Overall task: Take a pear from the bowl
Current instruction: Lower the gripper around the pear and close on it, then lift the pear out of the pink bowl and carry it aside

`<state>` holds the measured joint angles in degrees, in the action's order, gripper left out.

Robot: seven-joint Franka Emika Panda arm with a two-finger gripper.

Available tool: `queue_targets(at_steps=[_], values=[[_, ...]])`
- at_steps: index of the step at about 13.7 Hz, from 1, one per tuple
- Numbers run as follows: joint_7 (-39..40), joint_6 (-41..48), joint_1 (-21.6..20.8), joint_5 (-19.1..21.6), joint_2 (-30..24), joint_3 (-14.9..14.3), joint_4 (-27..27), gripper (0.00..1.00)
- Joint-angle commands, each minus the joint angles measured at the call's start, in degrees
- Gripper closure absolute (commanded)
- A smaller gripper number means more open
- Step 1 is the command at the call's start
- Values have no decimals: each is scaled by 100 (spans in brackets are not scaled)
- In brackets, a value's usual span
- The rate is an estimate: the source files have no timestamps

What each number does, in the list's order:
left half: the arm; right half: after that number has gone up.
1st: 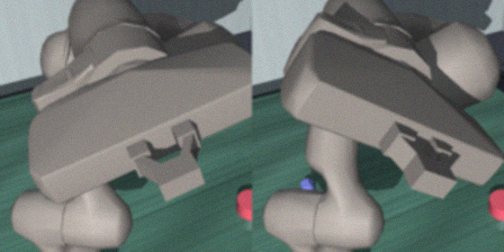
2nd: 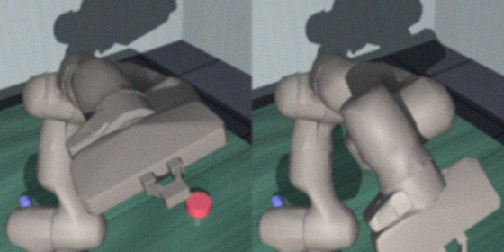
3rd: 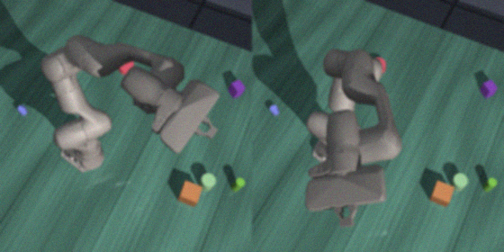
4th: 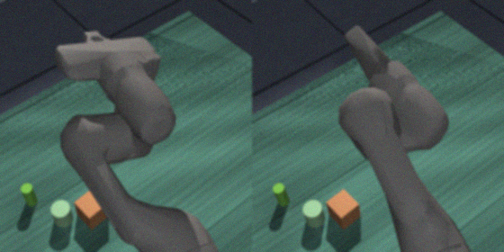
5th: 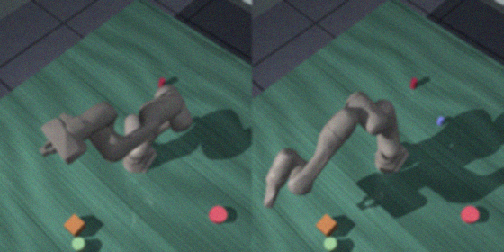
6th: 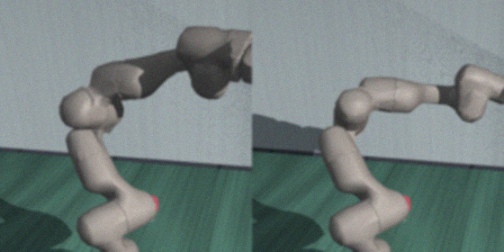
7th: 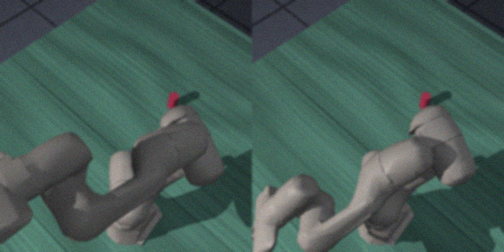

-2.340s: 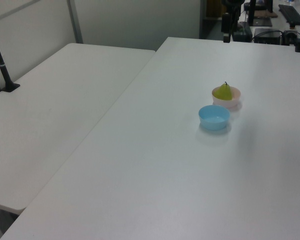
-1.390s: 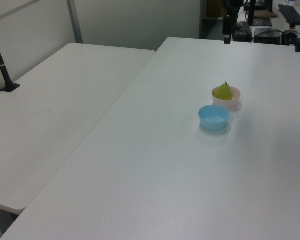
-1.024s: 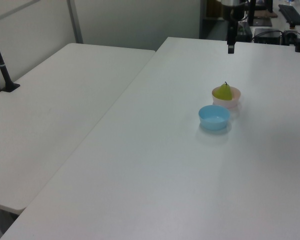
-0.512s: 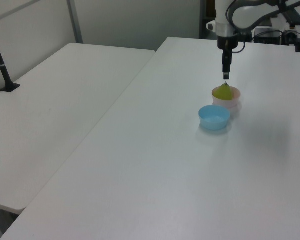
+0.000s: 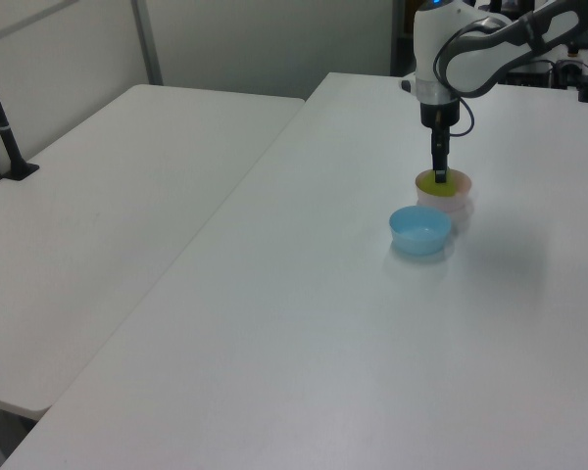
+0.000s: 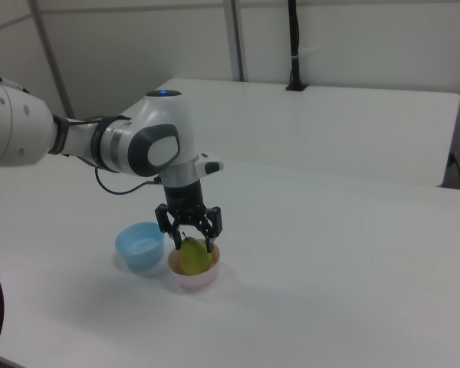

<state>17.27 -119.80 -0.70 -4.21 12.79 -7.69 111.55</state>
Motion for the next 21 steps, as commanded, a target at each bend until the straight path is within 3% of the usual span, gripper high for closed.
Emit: queue_targets(at_steps=[1,3,7,14,19,21], values=[[92,-342,-79,-106,-22,-31,253,26],[84,-360,-88,-176,48,-22,297,32],[84,-316,-88,-203,5,-22,297,68],[13,649,-88,-194,-522,5,87,69],[13,1713,-18,-97,-646,-21,-957,69],[83,1759,270,-97,-550,-48,-1398,69]])
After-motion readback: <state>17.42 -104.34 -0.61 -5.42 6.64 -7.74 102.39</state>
